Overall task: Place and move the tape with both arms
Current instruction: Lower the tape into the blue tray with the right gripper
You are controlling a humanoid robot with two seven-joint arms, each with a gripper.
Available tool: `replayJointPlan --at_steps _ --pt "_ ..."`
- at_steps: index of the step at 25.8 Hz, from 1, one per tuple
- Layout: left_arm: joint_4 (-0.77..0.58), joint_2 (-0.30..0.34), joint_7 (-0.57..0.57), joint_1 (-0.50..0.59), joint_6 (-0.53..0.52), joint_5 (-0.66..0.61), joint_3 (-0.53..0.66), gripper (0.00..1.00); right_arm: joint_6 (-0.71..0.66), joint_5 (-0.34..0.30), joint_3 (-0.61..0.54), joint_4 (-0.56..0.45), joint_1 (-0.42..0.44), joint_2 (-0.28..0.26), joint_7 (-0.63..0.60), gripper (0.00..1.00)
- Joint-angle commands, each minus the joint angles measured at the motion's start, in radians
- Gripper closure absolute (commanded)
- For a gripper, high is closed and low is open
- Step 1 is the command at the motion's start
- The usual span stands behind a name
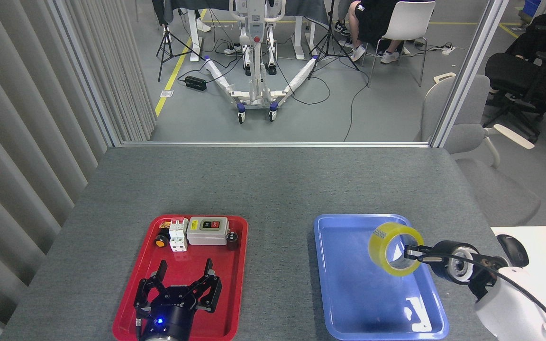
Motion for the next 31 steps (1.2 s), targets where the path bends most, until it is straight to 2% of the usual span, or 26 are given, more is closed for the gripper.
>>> replayJointPlan --at_steps 1,4,6,12,20,24,27,31 --pt "0.003 0.002 0.050 0.004 -0.001 0.079 -0.003 0.00 0.118 -0.002 0.139 0.042 -0.086 0.014 0.047 0.90" --pt "0.020 0.008 0.245 0.016 -0.006 0.078 -0.005 0.00 0.127 -0.055 0.218 0.131 -0.138 0.016 0.044 0.90" --pt "0.030 0.011 0.329 0.027 -0.010 0.082 -0.005 0.00 0.127 -0.094 0.261 0.195 -0.172 0.034 0.041 0.89" --pt "0.053 0.014 0.300 0.042 -0.032 0.085 -0.042 0.00 0.126 -0.100 0.290 0.326 -0.214 0.101 0.036 0.87" --pt "0.050 0.020 0.271 0.053 -0.052 0.068 -0.045 0.00 0.115 -0.100 0.288 0.451 -0.264 0.152 0.036 0.84" --pt "0.052 0.043 0.222 0.050 -0.055 0.067 -0.043 0.00 0.107 -0.100 0.282 0.451 -0.266 0.158 0.033 0.66" --pt "0.049 0.075 0.222 0.048 -0.053 0.059 -0.045 0.00 0.107 -0.098 0.273 0.450 -0.267 0.160 0.029 0.44" --pt "0.053 0.075 0.222 0.045 -0.049 -0.038 -0.045 0.00 0.107 -0.095 0.270 0.438 -0.267 0.164 0.026 0.23"
